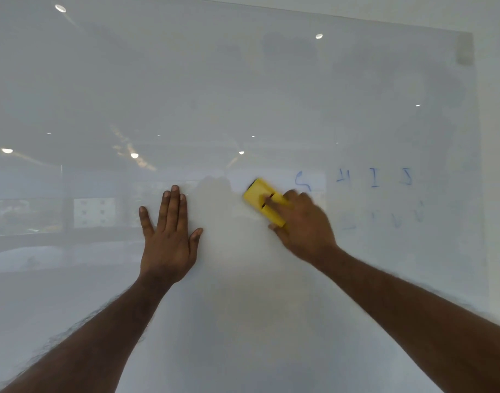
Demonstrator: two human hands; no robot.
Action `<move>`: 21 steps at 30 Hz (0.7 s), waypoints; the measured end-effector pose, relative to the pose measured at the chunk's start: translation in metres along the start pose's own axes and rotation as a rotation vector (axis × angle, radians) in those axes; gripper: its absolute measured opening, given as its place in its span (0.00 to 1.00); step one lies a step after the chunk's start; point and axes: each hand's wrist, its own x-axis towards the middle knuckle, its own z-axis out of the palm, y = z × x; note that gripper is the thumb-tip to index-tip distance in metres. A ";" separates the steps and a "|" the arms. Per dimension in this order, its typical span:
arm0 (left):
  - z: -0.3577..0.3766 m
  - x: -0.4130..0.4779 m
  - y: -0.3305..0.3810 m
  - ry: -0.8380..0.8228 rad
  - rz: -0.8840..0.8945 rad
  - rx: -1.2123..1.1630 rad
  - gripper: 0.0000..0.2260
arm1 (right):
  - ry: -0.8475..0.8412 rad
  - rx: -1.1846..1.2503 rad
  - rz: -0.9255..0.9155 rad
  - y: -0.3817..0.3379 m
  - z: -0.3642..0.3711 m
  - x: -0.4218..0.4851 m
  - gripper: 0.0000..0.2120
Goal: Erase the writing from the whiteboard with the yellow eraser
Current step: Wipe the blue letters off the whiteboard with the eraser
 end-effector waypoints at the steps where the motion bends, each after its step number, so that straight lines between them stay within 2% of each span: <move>1: 0.000 0.000 0.000 0.002 -0.001 0.004 0.32 | -0.039 -0.012 -0.099 -0.004 0.003 -0.007 0.27; 3: -0.001 0.000 0.001 -0.002 -0.005 0.008 0.32 | -0.071 -0.033 -0.193 0.004 0.002 -0.006 0.27; 4: -0.001 0.000 0.001 -0.002 -0.008 0.006 0.32 | -0.049 -0.048 -0.169 0.011 0.000 0.001 0.27; 8: -0.002 0.000 0.002 -0.015 -0.018 0.009 0.32 | 0.085 0.000 0.219 0.037 -0.009 0.027 0.26; 10: -0.002 0.000 0.002 -0.012 -0.022 0.003 0.32 | 0.103 0.031 0.281 0.032 -0.006 0.023 0.26; 12: -0.003 0.000 0.003 -0.005 -0.026 -0.010 0.32 | 0.062 0.038 0.168 0.016 0.000 0.008 0.27; 15: -0.004 -0.001 0.006 0.011 -0.029 -0.024 0.32 | -0.062 0.036 -0.163 0.003 0.008 -0.024 0.27; 17: -0.004 -0.001 0.006 0.018 -0.033 -0.016 0.32 | -0.101 0.000 -0.235 0.017 0.004 -0.027 0.27; 19: -0.004 -0.002 0.007 0.020 -0.041 -0.020 0.32 | -0.049 -0.033 -0.113 0.038 -0.002 -0.020 0.27; 21: -0.004 -0.003 0.010 0.028 -0.056 -0.036 0.32 | 0.034 -0.038 0.101 0.059 -0.009 -0.013 0.27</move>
